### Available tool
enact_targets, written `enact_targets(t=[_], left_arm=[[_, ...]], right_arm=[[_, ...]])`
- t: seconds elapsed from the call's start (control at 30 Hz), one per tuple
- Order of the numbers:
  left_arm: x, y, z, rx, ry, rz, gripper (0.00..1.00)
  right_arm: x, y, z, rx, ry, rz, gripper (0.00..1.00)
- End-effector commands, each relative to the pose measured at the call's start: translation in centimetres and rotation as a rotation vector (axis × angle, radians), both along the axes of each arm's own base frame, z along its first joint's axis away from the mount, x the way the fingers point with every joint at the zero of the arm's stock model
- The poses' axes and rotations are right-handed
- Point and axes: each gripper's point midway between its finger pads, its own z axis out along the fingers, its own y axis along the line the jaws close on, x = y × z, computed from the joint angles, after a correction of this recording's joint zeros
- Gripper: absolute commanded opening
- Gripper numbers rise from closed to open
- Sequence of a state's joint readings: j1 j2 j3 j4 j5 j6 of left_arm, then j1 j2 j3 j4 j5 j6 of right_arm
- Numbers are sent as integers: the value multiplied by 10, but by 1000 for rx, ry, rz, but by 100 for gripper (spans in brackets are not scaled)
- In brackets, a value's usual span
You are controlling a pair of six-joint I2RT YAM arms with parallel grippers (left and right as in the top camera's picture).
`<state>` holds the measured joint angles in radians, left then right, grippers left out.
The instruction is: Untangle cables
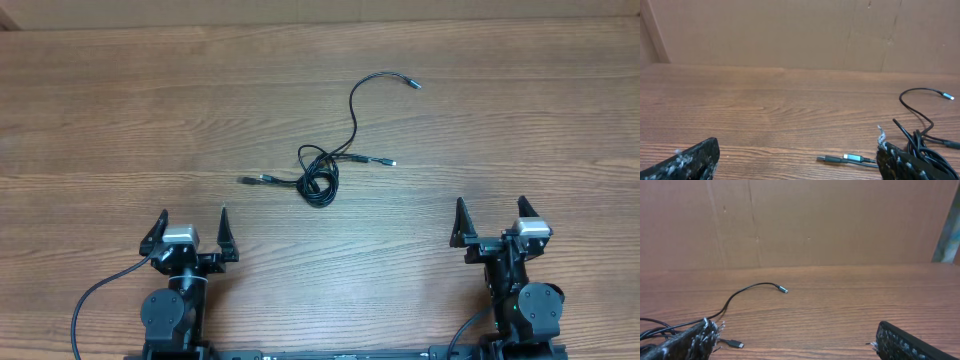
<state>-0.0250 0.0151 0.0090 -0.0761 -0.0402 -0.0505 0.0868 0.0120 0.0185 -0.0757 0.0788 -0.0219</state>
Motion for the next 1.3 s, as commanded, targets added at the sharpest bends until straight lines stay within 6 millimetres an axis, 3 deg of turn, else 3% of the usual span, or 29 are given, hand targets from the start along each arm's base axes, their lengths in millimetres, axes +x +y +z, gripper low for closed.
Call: enact_targets(t=[0.0,0.53,0.73,0.87,0.9,1.2,1.27], left_arm=[[0,-2,0,-10,-7,-9,100],[0,-2,0,-10,-7,-9,99],[0,-2,9,-9,-34,-12,100],[-11,-14,61,-11,-118,-82,99],[-18,-17,79,-11,-124,-102,100],[-89,-28,179,-13,-124,-175,100],[-96,-33,196,-14,-115,-206,100]], right_arm=[[0,0,-3,8,0,-1,100],[0,0,-3,8,0,-1,100],[0,0,-3,8,0,-1,100],[0,0,-3,8,0,-1,100],[0,0,-3,8,0,-1,100],[0,0,-3,8,0,-1,100],[0,0,-3,8,0,-1,100]])
